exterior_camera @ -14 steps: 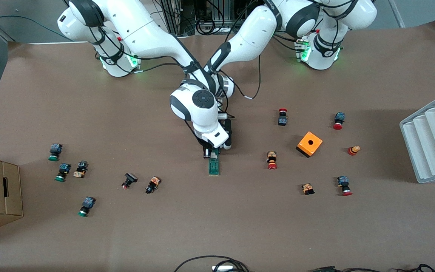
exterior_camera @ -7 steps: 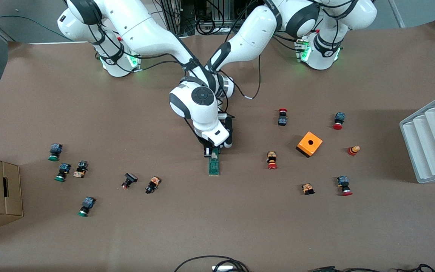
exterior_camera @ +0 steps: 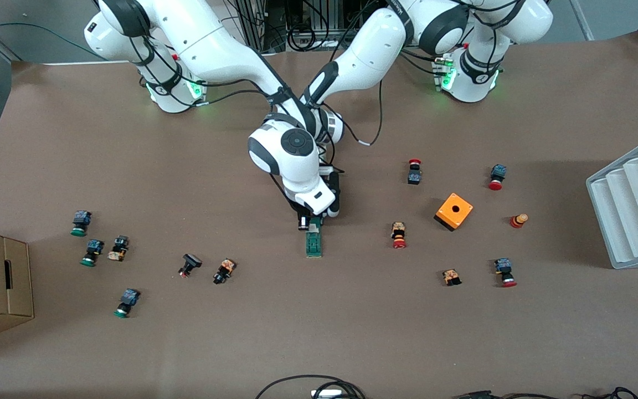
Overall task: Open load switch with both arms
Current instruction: 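Press the white lever flat into its contacts with the right gripper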
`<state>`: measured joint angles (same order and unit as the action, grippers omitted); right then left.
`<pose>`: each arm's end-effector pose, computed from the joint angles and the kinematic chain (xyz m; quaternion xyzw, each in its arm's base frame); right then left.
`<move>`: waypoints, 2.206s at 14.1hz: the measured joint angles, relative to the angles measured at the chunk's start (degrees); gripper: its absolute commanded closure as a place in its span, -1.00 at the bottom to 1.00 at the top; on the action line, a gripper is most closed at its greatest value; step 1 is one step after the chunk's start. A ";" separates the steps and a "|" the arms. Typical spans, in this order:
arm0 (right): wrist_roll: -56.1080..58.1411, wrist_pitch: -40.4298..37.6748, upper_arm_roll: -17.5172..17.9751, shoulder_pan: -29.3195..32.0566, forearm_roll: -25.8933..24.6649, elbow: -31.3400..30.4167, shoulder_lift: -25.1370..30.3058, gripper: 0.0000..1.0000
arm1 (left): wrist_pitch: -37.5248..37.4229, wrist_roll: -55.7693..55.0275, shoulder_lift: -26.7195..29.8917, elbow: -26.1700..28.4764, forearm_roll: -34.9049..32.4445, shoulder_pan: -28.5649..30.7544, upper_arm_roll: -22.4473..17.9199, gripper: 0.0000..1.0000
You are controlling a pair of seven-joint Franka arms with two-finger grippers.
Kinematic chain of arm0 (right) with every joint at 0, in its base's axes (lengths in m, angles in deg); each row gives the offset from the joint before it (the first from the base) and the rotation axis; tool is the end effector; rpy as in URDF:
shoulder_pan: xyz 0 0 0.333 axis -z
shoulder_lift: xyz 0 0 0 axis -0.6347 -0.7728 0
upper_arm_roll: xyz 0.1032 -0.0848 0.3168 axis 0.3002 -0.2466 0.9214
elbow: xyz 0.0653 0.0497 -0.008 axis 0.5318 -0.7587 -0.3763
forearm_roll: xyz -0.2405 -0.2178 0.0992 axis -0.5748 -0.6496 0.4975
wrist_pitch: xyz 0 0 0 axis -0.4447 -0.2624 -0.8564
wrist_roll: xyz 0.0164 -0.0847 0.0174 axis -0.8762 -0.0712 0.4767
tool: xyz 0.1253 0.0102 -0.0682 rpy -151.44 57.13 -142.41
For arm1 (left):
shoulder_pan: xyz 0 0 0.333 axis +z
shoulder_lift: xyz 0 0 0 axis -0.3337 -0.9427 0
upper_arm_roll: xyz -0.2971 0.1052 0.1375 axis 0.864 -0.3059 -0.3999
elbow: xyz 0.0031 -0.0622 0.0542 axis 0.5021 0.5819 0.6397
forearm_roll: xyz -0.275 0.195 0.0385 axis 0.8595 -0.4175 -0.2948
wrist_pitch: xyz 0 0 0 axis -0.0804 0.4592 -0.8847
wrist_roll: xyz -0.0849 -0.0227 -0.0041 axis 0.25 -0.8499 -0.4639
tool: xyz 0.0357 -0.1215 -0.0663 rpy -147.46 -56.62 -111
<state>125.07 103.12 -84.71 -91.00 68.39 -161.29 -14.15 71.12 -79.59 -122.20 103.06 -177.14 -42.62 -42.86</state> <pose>0.4849 0.4603 0.2569 0.7185 0.6889 0.0606 0.0745 0.3728 -0.5508 0.1026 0.7962 0.0185 0.6044 0.0200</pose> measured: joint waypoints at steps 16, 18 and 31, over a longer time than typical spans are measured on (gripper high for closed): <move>-0.01 0.54 0.45 -0.22 0.00 -0.31 -0.67 0.25 | 0.00 0.00 0.00 0.00 0.02 0.00 0.00 -0.03; -0.01 0.77 0.45 -0.25 0.00 -0.53 -0.67 0.25 | 0.00 0.00 0.00 0.00 0.02 0.00 0.00 -0.03; -0.01 1.34 0.45 -0.33 0.00 -0.81 -0.98 0.25 | 0.00 0.00 0.00 0.00 0.02 0.00 0.00 -0.03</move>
<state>125.06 104.46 -84.25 -91.33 68.39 -162.11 -15.13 71.12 -79.59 -122.20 103.06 -177.12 -42.62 -42.86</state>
